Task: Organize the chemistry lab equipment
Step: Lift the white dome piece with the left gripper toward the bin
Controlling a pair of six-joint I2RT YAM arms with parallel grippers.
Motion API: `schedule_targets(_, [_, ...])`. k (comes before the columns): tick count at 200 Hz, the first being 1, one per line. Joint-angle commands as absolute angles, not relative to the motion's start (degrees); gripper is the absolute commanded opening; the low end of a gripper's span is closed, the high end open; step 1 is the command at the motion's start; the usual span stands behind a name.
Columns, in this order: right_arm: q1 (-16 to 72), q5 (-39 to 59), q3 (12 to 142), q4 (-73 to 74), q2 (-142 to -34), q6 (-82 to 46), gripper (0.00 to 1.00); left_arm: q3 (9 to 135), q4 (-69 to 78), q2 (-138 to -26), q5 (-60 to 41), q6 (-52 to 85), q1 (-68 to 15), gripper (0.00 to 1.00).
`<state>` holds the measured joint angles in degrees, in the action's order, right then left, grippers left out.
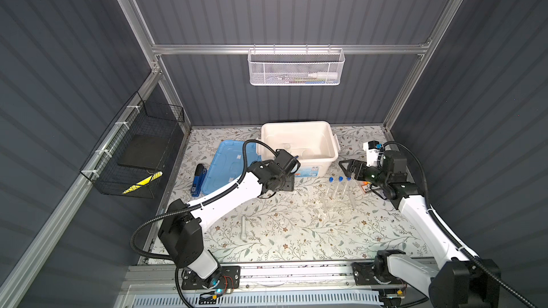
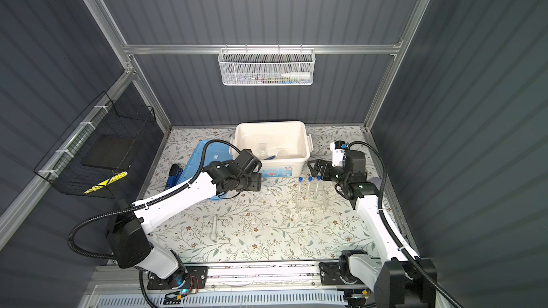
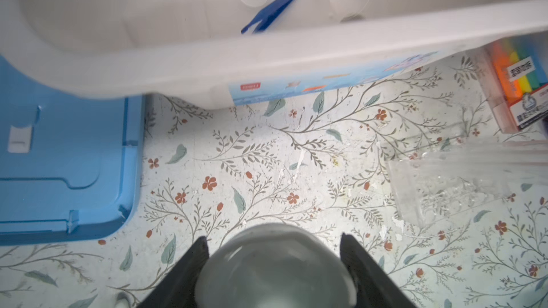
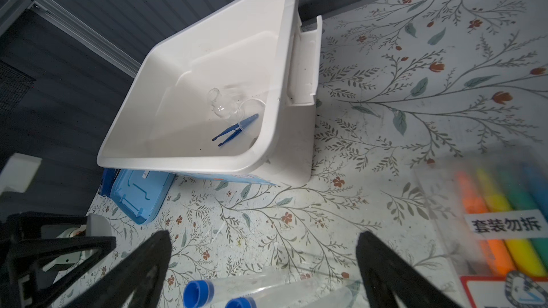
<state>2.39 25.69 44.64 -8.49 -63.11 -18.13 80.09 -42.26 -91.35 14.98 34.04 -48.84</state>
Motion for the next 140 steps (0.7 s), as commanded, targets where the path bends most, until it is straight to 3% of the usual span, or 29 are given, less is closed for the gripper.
schedule_targets(1, [2.12, 26.53, 45.87, -7.56, -63.62, -19.07, 0.99, 86.22, -43.93, -93.25, 17.62, 29.37, -49.09, 0.58])
schedule_targets(79, [2.18, 28.46, 45.79, -6.51, -63.53, -20.30, 0.99, 106.49, -44.64, -104.84, 13.63, 17.58, -42.10, 0.58])
schedule_targets(140, [2.19, 28.30, 45.39, -6.98, -63.02, -20.49, 0.99, 127.58, -53.32, -123.86, 4.12, 8.55, -35.37, 0.58])
